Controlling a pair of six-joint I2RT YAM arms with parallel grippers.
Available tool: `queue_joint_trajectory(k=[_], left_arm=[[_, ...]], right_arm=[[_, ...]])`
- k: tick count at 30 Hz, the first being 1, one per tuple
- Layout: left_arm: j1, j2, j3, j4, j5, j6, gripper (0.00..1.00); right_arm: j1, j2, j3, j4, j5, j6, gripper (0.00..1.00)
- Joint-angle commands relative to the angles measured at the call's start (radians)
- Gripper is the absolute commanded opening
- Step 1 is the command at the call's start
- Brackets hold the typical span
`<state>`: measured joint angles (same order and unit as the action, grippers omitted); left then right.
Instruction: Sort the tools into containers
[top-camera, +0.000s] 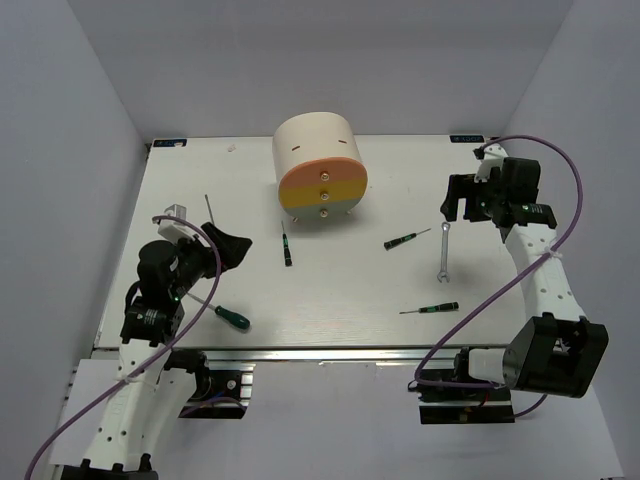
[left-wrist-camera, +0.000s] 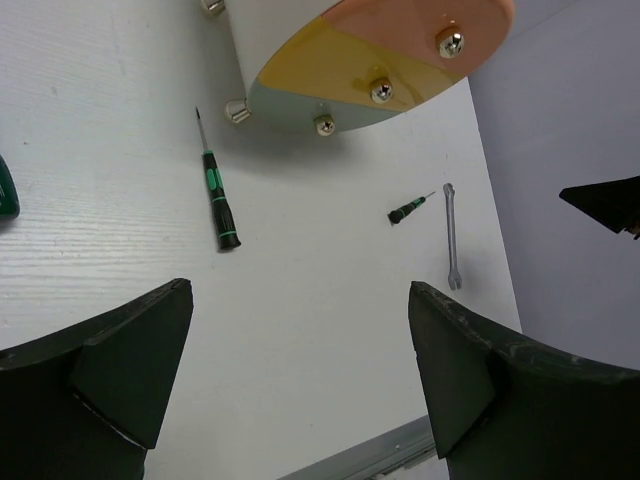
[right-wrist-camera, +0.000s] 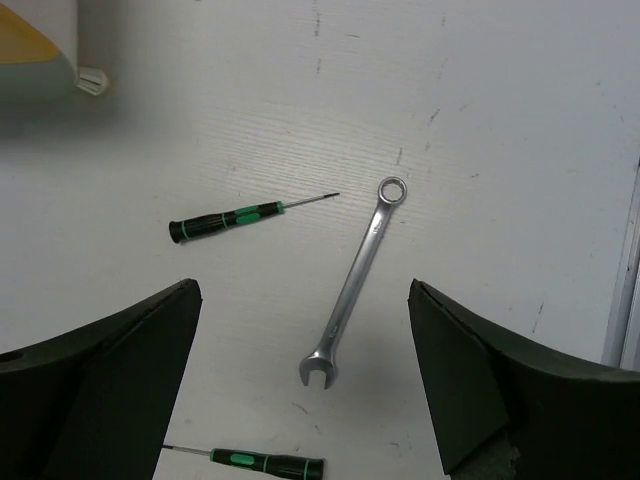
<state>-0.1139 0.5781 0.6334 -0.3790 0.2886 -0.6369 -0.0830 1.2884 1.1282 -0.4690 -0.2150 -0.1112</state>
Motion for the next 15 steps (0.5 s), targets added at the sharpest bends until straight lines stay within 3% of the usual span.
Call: queue_joint_trajectory(k=[1, 7, 10, 11, 14, 15], left_arm=[[0.002, -0.024, -0.023, 0.018, 0.029, -0.02, 0.98], [0.002, -0.047, -0.06, 0.034, 0.029, -0.06, 0.98], [0.002, -0.05, -0.06, 0.029, 0.018, -0.066, 0.96], [0.002, -0.049, -0.06, 0.028, 0.014, -0.067, 0.95], [0.002, -0.047, -0.067, 0.032, 0.014, -0.076, 0.82], [0.002, -0.047, -0.069, 0.031, 0.017, -0.083, 0.73]], right_arm=[[0.005, -0.024, 0.008, 0.033, -0.121, -0.072, 0.89], [0.017, -0.027, -0.008, -0.036, -0.503, -0.281, 0.89], [0.083, -0.031, -0.021, -0.023, -0.462, -0.268, 0.89], [0.166, -0.035, -0.033, -0.016, -0.446, -0.265, 0.89], [0.331, -0.034, -0.035, 0.015, -0.319, -0.289, 0.89], [0.354, -0.028, -0.019, 0.018, -0.314, -0.307, 0.89]])
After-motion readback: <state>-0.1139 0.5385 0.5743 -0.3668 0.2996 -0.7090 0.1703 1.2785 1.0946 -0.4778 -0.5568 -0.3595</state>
